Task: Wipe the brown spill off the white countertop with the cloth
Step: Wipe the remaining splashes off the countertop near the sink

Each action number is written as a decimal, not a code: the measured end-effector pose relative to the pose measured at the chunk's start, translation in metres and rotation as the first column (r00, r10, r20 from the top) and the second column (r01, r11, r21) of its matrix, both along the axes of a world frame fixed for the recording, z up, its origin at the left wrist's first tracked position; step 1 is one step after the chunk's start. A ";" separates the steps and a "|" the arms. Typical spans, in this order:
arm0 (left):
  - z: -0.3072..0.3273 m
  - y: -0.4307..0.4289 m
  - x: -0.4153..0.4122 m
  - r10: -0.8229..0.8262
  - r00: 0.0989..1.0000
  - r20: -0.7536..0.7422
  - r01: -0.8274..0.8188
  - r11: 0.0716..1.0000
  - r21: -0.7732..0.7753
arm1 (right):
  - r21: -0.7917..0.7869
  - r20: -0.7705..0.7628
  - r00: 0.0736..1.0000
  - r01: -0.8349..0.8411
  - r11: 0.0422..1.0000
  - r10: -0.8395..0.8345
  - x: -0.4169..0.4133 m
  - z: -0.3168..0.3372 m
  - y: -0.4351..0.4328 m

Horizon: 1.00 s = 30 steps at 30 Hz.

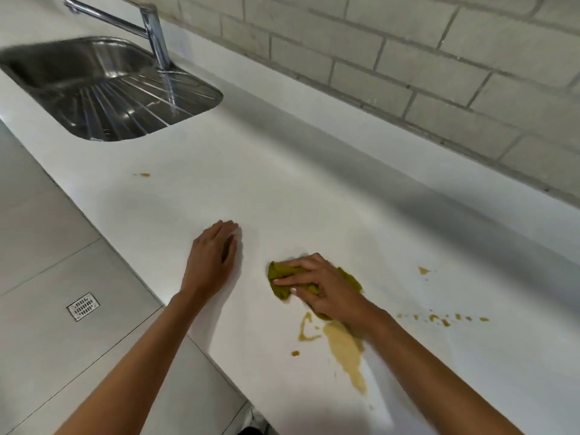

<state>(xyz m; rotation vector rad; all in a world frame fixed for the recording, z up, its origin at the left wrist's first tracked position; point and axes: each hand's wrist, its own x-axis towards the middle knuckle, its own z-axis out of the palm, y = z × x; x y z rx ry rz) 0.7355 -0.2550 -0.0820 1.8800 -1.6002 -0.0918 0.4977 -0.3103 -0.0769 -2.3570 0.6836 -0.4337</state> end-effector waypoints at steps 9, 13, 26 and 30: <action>-0.001 0.025 -0.012 0.086 0.996 0.013 -0.086 0.996 -0.005 | 0.049 0.036 0.979 0.199 0.979 -0.201 0.021 0.008 -0.010; -0.002 0.026 -0.014 0.104 0.994 0.024 -0.104 0.995 -0.006 | 0.012 -0.011 1.000 0.015 1.000 -0.015 0.001 0.008 0.017; -0.005 0.025 -0.012 0.082 0.994 0.067 -0.082 0.997 0.009 | 0.051 -0.004 0.997 0.077 0.996 -0.077 0.005 0.014 0.017; -0.006 0.026 -0.010 0.082 0.995 0.053 -0.083 0.996 0.016 | 0.094 -0.078 0.988 -0.123 0.988 0.130 -0.017 0.020 0.020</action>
